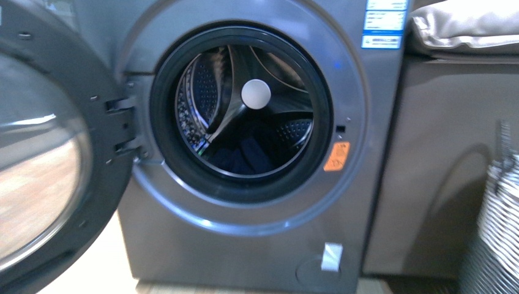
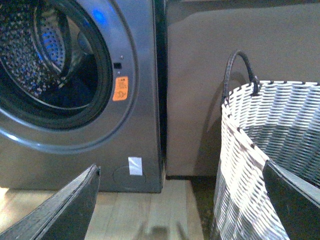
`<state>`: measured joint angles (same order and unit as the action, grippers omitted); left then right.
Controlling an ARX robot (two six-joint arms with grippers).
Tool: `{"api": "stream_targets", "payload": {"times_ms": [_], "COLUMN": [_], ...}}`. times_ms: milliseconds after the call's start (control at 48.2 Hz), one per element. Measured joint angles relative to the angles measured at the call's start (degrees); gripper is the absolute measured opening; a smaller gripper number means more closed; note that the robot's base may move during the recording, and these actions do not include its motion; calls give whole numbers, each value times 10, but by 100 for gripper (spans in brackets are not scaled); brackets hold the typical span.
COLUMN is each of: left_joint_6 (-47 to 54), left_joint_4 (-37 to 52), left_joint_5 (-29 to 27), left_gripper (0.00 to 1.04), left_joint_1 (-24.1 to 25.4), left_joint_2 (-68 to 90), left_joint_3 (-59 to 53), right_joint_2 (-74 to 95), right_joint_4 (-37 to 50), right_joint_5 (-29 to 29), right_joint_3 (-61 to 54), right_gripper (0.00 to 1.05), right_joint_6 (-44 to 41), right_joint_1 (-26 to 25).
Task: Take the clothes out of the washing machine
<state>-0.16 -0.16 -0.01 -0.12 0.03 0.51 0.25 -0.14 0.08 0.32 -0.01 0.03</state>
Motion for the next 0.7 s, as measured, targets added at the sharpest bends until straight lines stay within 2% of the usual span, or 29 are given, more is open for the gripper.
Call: {"api": "stream_targets", "payload": {"times_ms": [705], "left_joint_6": [0], "left_joint_4": [0], "left_joint_5": [0], "left_gripper": [98], "left_joint_1": [0], "left_joint_2": [0], "left_joint_3": [0], "right_joint_2": [0], "right_joint_4": [0], "right_joint_5": [-1], "right_joint_3": [0], "right_gripper": [97], "right_joint_6": [0], "right_joint_1": [0]}}
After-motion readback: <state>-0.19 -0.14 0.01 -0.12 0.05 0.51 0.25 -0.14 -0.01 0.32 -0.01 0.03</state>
